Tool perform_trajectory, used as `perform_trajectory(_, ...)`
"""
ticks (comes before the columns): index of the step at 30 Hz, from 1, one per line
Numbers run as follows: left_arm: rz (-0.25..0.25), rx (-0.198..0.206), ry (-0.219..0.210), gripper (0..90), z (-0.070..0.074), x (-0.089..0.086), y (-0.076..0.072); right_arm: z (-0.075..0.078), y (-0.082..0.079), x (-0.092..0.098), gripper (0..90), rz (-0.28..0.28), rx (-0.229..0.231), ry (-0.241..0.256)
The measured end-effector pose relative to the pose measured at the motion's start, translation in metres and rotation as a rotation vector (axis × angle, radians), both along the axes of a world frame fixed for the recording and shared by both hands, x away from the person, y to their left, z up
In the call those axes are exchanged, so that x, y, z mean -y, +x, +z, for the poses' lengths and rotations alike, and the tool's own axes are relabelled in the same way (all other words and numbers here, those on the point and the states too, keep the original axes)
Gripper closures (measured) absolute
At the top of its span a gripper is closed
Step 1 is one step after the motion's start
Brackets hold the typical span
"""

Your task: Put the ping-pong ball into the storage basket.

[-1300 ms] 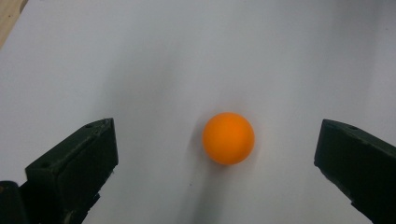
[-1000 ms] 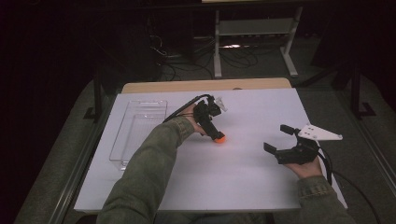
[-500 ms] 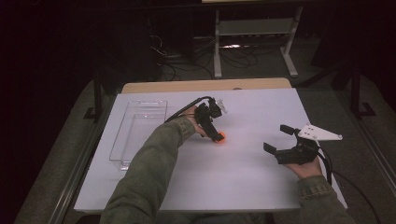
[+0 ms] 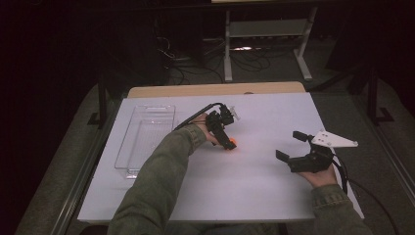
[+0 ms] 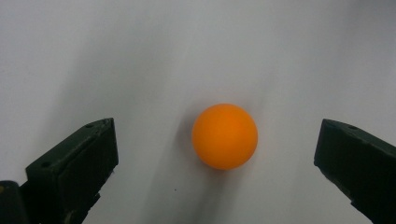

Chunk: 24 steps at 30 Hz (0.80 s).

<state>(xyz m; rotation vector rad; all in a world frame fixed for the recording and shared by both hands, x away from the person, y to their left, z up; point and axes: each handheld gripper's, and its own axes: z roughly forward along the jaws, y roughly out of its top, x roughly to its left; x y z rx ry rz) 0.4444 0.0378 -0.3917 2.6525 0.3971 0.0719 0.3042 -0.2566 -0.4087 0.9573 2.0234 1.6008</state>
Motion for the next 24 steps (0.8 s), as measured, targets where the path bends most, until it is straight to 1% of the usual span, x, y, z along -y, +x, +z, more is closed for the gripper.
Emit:
perform_trajectory(1,0.001,0.000,0.000,0.0,-0.001,0.000,0.000,0.000,0.000,0.000,0.0,0.000,0.000,-0.001)
perform_trajectory(3,-0.004,0.014,0.016,0.0,-0.002,0.000,0.000,0.000,0.000,0.000,0.0,0.002,0.000,-0.002)
perform_trajectory(9,-0.008,-0.001,0.030,0.2,-0.007,0.002,0.001,0.000,0.000,0.000,0.0,0.002,0.001,-0.001)
perform_trajectory(11,-0.012,-0.005,0.030,4.9,-0.008,0.002,0.000,0.000,0.000,0.000,0.0,0.002,0.000,-0.001)
perform_trajectory(13,-0.014,-0.010,0.026,5.8,-0.008,0.003,0.001,0.000,0.000,0.000,0.0,0.003,0.001,-0.005)
perform_trajectory(15,-0.014,-0.009,0.027,8.4,-0.008,0.003,0.000,0.000,0.000,-0.001,0.0,0.005,0.001,-0.006)
perform_trajectory(18,-0.011,-0.019,0.027,12.9,-0.009,0.004,0.000,0.000,0.000,-0.001,0.0,0.007,0.003,-0.008)
perform_trajectory(24,-0.019,-0.019,0.034,13.7,-0.011,0.004,-0.001,0.000,0.000,-0.001,0.0,0.008,0.002,-0.009)
